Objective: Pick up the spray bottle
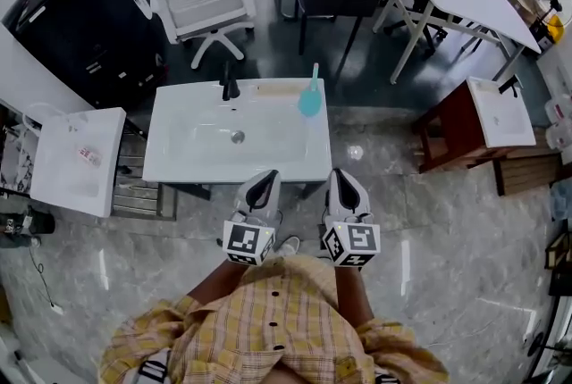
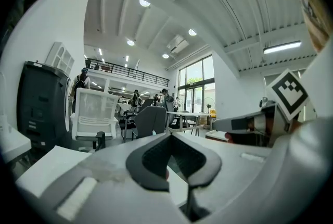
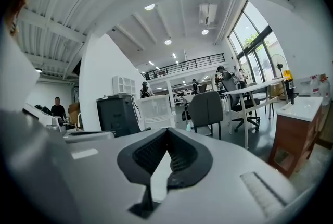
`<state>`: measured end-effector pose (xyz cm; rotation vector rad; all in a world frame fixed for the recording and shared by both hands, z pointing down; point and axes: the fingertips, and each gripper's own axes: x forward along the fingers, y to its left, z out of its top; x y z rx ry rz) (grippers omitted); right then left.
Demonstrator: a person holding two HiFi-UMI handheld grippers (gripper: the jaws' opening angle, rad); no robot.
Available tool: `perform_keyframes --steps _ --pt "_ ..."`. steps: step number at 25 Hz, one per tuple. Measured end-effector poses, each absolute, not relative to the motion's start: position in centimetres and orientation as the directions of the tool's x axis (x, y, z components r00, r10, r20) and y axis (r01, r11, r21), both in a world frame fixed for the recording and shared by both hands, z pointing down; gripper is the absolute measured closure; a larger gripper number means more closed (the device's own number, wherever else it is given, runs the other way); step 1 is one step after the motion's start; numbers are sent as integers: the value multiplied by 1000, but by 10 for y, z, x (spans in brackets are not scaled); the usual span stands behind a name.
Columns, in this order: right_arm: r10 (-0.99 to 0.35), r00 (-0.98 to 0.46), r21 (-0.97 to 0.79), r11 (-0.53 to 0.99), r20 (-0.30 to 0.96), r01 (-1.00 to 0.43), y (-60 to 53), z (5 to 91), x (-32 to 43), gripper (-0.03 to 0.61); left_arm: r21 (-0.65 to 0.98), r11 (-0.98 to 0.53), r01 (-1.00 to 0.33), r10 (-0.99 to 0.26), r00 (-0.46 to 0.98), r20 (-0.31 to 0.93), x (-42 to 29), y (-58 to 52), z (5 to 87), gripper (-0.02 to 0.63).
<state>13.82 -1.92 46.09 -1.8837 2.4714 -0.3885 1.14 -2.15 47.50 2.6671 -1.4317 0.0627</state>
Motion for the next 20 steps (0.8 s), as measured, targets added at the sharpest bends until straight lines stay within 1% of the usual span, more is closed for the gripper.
perform_keyframes --steps 11,20 --pt "-929 -321 -257 270 182 -928 -52 476 137 578 79 -530 -844 -833 536 135 16 -49 480 614" --pt "-919 -321 -249 263 231 -932 -102 484 127 578 99 -547 -831 -813 556 171 15 -100 493 614"
